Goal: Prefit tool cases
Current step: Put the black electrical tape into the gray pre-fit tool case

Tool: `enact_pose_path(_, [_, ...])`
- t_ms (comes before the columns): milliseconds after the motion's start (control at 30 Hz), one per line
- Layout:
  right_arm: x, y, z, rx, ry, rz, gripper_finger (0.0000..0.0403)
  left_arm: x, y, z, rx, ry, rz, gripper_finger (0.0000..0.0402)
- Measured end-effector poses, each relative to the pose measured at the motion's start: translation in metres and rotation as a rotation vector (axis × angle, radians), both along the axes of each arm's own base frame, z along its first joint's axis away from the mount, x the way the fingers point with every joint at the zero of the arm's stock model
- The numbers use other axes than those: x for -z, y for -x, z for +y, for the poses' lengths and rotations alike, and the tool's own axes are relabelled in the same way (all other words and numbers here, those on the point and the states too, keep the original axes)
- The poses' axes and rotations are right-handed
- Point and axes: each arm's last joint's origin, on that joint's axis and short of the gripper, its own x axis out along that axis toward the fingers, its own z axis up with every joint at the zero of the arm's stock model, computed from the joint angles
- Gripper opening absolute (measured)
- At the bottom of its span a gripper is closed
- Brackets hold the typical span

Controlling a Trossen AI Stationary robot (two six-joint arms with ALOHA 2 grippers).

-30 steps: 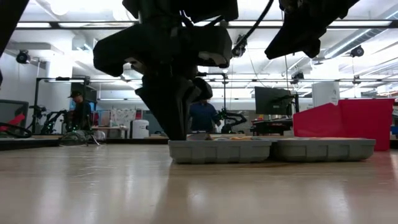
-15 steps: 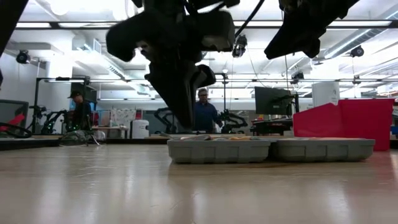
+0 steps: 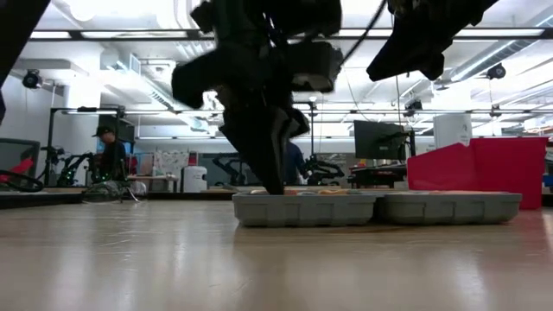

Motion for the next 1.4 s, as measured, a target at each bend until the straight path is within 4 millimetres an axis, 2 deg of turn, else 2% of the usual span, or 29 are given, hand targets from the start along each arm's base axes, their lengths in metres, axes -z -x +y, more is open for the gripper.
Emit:
enact_pose_path(133, [0.000,0.000,0.000,0.000,0.000,-0.001,0.0068,0.018,-0.007,-0.002,0.006,-0.010,0.008,0.0000])
enact_pose_path(233, [0.000,0.000,0.000,0.000,-0.001,0.001,0.0072,0.020,-0.007,0.000,-0.010,-0.006,0.017,0.0000])
enact_pose_path(367, [0.000,0.000,0.000,-0.001,-0.001,0.004,0.0072,0.009,-0.003,0.002,-0.030,-0.017,0.008,0.0000])
enact_pose_path(533, [0.000,0.000,0.000,-0.001,-0.002,0.001,0.0062,-0.016,-0.001,0.003,-0.052,-0.006,-0.046,0.0000])
enact_pose_path(667, [0.000,0.000,0.001,-0.006,-0.004,0.000,0.0054,-0.015,0.002,0.003,-0.046,-0.006,-0.020,0.0006])
enact_pose_path(767, [-0.001,0.000,0.002,-0.008,-0.006,-0.008,0.0053,-0.015,0.002,0.002,-0.010,-0.014,-0.024,0.0029])
enact_pose_path(1100, [-0.001,0.000,0.002,-0.008,-0.006,-0.007,0.0074,-0.013,0.004,0.001,0.122,-0.054,-0.015,0.0154])
enact_pose_path(1267, [-0.001,0.000,0.002,-0.008,-0.005,-0.007,0.0075,-0.012,0.003,0.000,0.164,-0.019,-0.016,0.0191])
enact_pose_path(1400, [-0.001,0.000,0.002,-0.007,-0.005,-0.009,0.0066,-0.012,0.003,0.001,0.178,-0.014,-0.016,0.0202])
